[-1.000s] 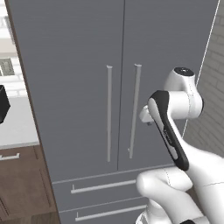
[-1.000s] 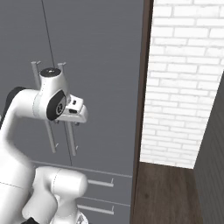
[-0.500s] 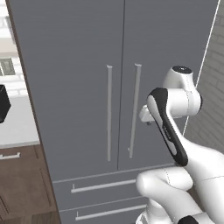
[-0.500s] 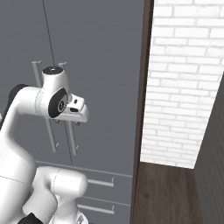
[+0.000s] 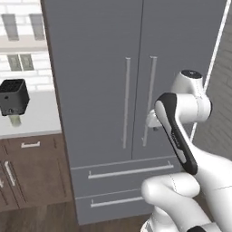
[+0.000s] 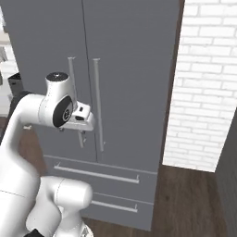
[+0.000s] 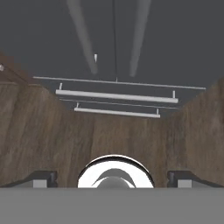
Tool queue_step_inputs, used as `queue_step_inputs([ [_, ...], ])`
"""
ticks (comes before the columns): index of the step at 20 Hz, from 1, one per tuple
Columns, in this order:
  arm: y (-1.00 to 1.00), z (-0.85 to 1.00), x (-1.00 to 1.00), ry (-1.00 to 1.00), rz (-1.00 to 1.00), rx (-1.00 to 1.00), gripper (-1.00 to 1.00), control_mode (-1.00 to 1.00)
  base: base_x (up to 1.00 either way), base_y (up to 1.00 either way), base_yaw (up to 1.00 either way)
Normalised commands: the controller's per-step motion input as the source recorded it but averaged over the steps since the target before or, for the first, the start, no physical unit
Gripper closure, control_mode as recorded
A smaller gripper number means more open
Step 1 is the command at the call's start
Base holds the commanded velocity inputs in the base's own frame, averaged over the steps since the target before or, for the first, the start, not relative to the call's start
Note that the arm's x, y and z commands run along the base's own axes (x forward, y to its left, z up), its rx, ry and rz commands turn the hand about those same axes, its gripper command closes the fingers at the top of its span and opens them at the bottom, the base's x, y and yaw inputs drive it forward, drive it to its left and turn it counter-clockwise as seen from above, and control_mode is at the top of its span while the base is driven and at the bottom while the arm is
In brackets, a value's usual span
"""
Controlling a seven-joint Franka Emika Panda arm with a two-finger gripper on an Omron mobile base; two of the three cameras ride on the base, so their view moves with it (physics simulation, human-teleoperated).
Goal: Grab a lemon wedge from the fridge and one ice cube from the ice bowl, and put them in the glass of lemonade.
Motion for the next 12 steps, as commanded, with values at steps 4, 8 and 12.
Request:
queue_step_inputs([
  [4, 0.0, 0.0, 0.0, 0.0, 0.0, 0.0, -1.0, 1.0, 0.02, 1.0, 0.0],
  [8, 0.0, 0.0, 0.0, 0.0, 0.0, 0.0, -1.0, 1.0, 0.36, 1.0, 0.02],
  [12, 0.0, 0.0, 0.0, 0.0, 0.0, 0.0, -1.0, 1.0, 0.67, 1.0, 0.01],
])
